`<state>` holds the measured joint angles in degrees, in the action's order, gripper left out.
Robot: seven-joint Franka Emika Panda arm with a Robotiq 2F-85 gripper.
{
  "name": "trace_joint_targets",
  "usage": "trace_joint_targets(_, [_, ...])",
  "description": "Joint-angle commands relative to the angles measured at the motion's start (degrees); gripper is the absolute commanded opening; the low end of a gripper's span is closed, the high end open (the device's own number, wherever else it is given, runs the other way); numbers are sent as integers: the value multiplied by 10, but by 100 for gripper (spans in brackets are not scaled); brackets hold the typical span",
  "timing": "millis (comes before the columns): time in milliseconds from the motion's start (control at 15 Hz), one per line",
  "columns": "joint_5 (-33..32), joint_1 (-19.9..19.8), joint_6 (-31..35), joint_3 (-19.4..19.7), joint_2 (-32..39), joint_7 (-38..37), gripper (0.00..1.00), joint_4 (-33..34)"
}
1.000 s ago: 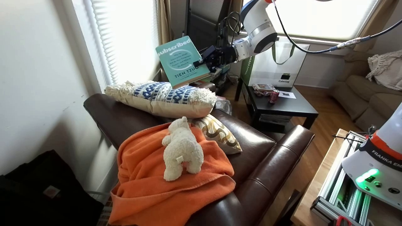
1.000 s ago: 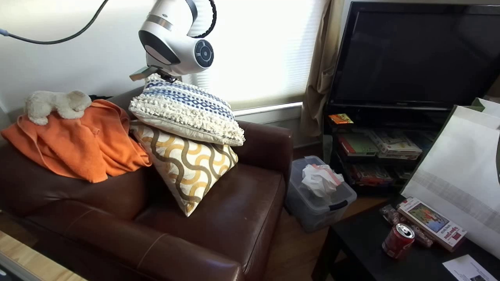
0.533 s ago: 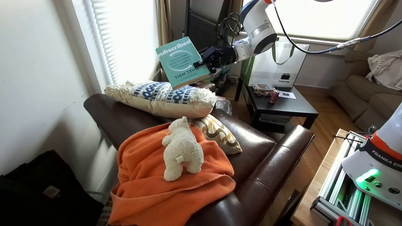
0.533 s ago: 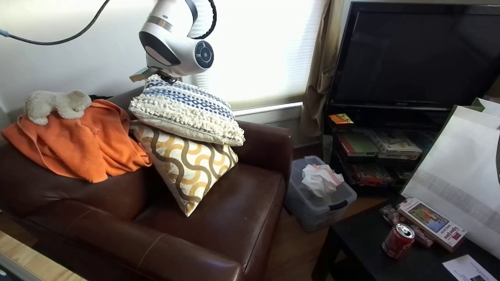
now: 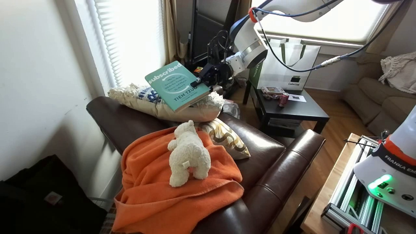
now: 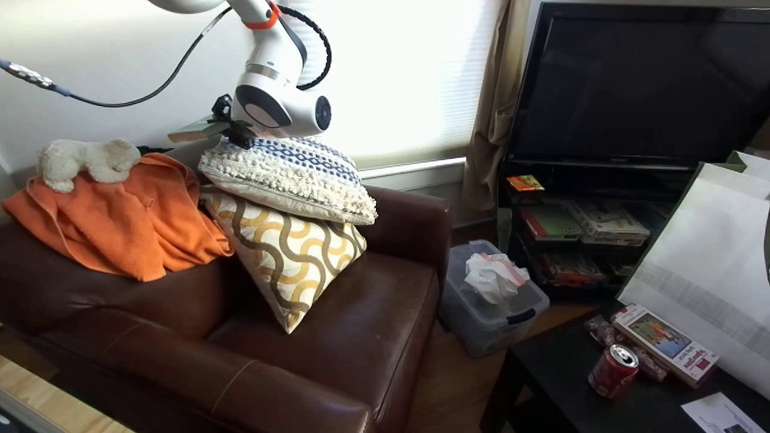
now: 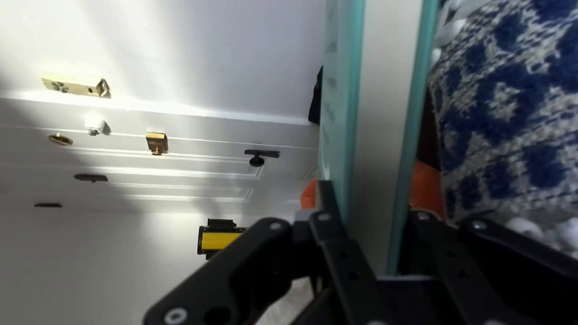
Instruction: Pick up the book and put it on top of the stacked pillows
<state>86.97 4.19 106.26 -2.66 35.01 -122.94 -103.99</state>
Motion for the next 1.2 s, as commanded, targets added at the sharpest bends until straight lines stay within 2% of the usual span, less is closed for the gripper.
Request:
trace_joint_targets(0, [5, 5, 9, 2, 39, -47, 53, 58])
trace_joint_targets(267, [3, 11, 38, 4, 33, -86, 81, 59])
trace_joint_targets(400, [-9, 26, 83, 10, 0, -146, 96, 25])
trace_joint_targets(467, [-12, 36, 112, 10, -25, -174, 100, -1])
trace_joint_targets(667, [-7, 70, 206, -2, -105, -245, 100, -82])
trace_joint_targets(1000, [-20, 134, 415, -39, -229, -390, 100, -182])
trace_joint_targets(1067, [37, 132, 456, -54, -243, -334, 100, -234])
trace_joint_targets(1133, [51, 139, 498, -64, -259, -334, 100, -247])
